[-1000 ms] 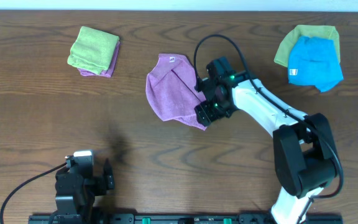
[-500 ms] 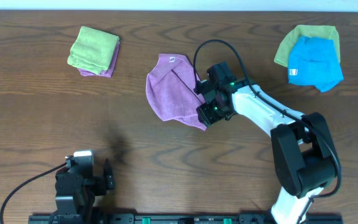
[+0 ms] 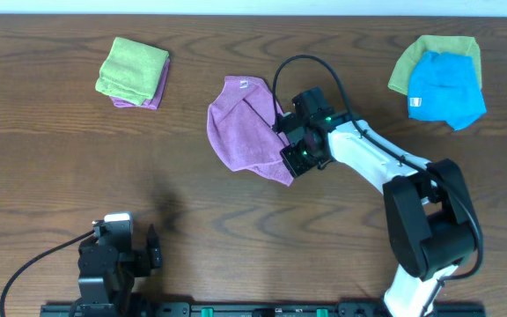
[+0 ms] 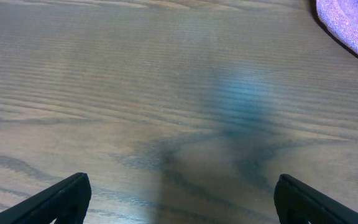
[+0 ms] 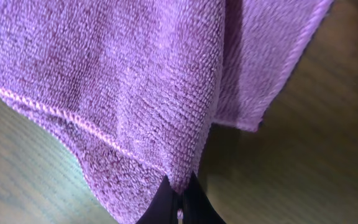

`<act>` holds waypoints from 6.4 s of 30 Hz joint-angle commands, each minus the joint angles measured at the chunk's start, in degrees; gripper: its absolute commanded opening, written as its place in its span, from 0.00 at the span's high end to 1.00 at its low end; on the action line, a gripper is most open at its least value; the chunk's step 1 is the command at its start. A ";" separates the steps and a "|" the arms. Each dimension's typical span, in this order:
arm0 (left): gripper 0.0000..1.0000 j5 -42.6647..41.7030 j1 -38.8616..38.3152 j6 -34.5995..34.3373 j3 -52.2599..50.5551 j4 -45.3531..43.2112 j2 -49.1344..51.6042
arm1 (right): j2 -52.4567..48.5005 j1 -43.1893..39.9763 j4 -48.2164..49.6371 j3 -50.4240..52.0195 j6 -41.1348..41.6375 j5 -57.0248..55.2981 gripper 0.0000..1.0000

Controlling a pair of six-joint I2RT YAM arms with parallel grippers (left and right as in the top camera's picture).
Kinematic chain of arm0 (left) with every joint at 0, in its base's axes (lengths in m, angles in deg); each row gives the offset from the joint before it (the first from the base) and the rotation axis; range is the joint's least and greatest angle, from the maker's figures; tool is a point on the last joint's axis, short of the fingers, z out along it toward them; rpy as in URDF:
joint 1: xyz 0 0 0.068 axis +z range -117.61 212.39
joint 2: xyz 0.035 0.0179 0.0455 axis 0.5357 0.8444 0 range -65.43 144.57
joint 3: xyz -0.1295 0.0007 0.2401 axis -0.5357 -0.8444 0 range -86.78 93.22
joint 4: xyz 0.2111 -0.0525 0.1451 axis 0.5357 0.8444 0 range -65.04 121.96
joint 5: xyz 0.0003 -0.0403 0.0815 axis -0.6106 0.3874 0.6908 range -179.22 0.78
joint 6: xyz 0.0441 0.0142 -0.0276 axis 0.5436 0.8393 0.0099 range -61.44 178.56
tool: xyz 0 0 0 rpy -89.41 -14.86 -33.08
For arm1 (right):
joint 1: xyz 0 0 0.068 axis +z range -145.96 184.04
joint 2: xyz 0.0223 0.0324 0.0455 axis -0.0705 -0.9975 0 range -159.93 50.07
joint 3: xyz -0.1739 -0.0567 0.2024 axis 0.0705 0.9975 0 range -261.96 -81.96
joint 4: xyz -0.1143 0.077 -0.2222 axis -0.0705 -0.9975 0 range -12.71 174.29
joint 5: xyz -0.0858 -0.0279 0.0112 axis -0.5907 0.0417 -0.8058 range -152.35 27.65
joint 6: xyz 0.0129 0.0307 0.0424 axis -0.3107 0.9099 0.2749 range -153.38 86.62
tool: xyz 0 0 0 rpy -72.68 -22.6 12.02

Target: Fold the cloth

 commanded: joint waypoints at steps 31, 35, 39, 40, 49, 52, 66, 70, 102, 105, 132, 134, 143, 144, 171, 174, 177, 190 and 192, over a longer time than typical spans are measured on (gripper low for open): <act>0.05 -2.51 -0.33 -4.42 -0.22 -1.14 -0.33 | 29.81 1.07 -18.99 -0.31 6.82 -16.94 0.45; 0.05 -10.62 -0.33 -4.61 -0.22 -3.30 -0.33 | 29.77 1.18 -19.26 1.18 6.29 -1.31 0.40; 0.05 -16.50 -0.33 -8.24 -0.20 -7.89 -0.33 | 28.96 2.49 -18.21 5.55 6.25 0.20 0.39; 0.05 -16.81 -0.33 -9.92 -0.13 -8.96 -0.33 | 28.68 3.02 -17.29 7.13 6.25 0.17 0.40; 0.05 -16.96 -0.33 -15.32 6.25 -10.75 5.53 | 24.79 9.42 -5.16 12.85 6.34 -6.05 0.40; 0.05 -16.98 -0.33 -15.30 9.55 -10.43 10.78 | 21.51 10.49 -2.84 12.85 6.34 -8.28 0.39; 0.05 -22.36 -0.33 -15.30 12.41 -10.58 26.49 | 9.88 11.10 0.20 12.85 8.07 -13.40 0.53; 0.05 -22.34 -0.33 -15.30 12.39 -10.64 26.91 | 9.81 11.10 1.36 12.74 8.07 -13.42 0.90; 0.05 -24.68 -0.35 -17.99 12.72 -11.82 29.94 | 17.53 10.49 -10.10 -5.84 14.34 -8.59 0.29; 0.05 -26.27 -0.35 -19.78 14.38 -11.85 33.07 | 19.50 7.69 -13.94 -5.81 14.49 -11.52 0.28; 0.05 -48.11 -8.22 -35.10 25.22 -15.78 75.21 | 42.73 -2.69 -16.06 10.86 21.24 -3.54 0.23; 0.05 -48.30 -9.42 -35.54 25.22 -17.25 77.81 | 42.75 -2.69 -16.20 10.86 21.38 -2.82 0.23; 0.05 -48.33 -12.28 -40.22 24.96 -25.90 85.81 | 43.23 -2.69 -16.24 10.86 21.38 -2.34 0.22; 0.05 -48.33 -12.28 -40.41 24.96 -26.49 86.55 | 43.34 -2.69 -16.24 10.86 21.38 -2.36 0.21; 0.04 -49.57 -17.86 -46.66 24.94 -38.36 99.80 | 43.76 -2.69 -16.09 10.86 22.47 -1.07 0.18; 0.05 -49.59 -17.86 -46.60 24.94 -39.54 101.68 | 43.76 -2.69 -16.09 10.86 22.47 -1.05 0.17; 0.18 -49.59 -17.88 -46.56 24.94 -40.02 103.36 | 43.76 -2.69 -16.11 10.86 22.49 -0.98 0.18; 0.94 -52.46 -16.90 -40.63 25.09 -41.18 102.82 | 43.76 -2.69 -16.39 10.86 23.08 -1.14 0.13; 0.94 -52.48 -15.72 -39.04 25.24 -40.63 99.89 | 43.76 -2.69 -16.48 10.86 23.06 -1.16 0.14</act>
